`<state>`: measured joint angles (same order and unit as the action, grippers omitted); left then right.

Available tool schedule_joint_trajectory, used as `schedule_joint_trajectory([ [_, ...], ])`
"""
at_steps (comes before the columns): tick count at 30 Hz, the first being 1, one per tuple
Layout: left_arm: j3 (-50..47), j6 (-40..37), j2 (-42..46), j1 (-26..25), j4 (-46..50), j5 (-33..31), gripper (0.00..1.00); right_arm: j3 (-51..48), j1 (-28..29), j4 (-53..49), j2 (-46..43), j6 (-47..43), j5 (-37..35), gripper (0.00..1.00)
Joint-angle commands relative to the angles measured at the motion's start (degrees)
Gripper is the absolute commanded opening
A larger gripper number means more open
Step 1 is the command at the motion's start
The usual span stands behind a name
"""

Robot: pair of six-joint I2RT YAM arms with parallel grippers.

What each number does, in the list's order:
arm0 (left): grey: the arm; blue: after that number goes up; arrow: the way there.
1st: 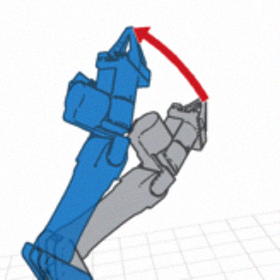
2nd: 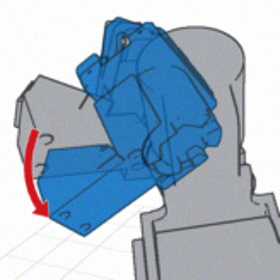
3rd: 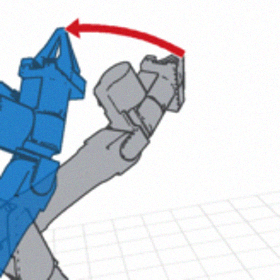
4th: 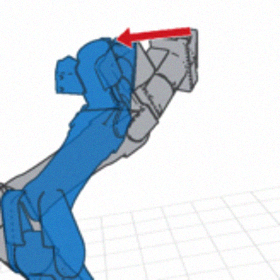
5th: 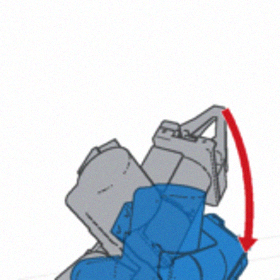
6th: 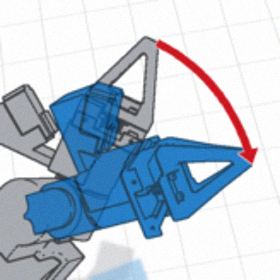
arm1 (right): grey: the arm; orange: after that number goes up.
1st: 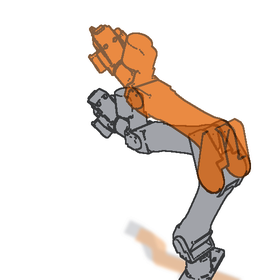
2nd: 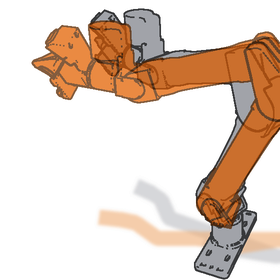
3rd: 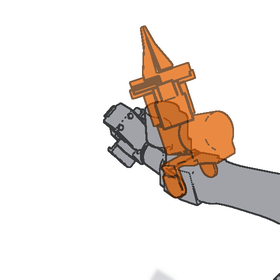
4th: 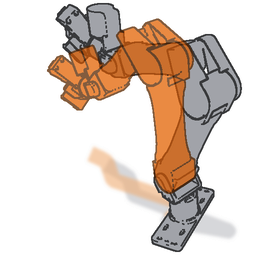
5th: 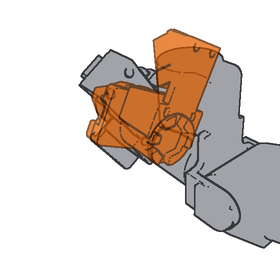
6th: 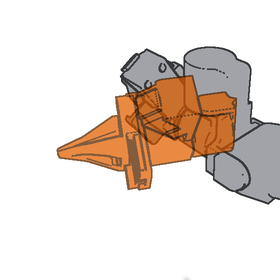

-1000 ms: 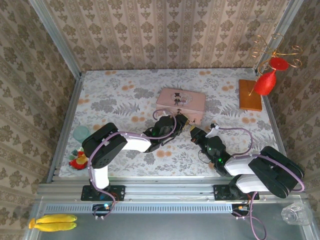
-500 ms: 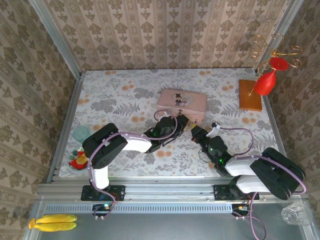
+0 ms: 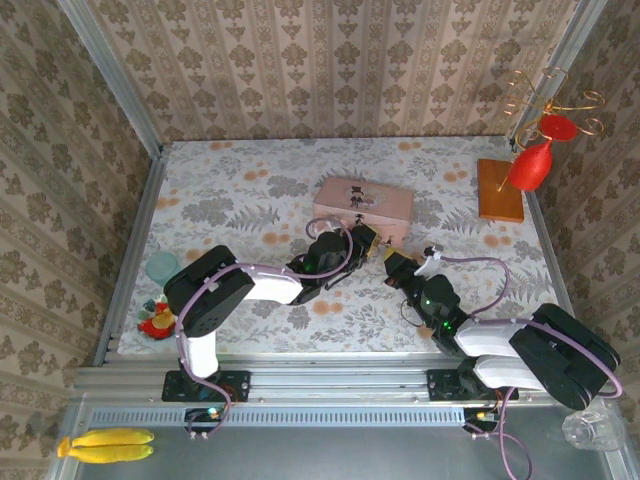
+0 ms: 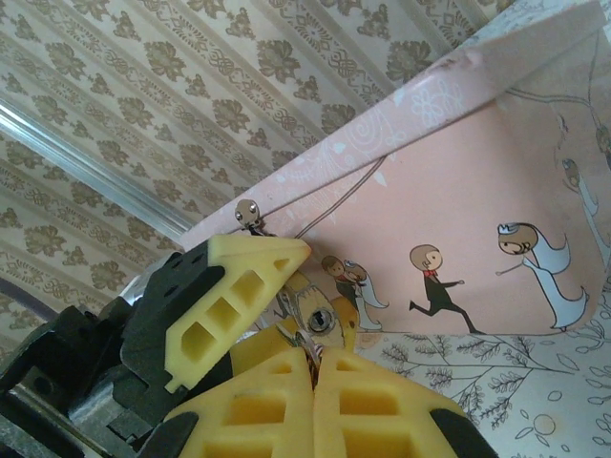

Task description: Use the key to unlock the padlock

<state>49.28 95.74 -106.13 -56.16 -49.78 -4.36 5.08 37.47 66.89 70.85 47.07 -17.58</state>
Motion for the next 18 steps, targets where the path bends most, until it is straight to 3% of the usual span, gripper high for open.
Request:
schedule_joint_trajectory([
  [1,1.18,0.66,3.12,0.37,-8.27,-0.12,0.00,0.79,-0.20,-1.77,-1.31,-3.18,-1.07,0.00],
  [18,0.30,2.04,2.67,0.04,-10.09,0.47,0.00,1.21,-1.00,2.90,3.07,-3.91,-1.18,0.00],
])
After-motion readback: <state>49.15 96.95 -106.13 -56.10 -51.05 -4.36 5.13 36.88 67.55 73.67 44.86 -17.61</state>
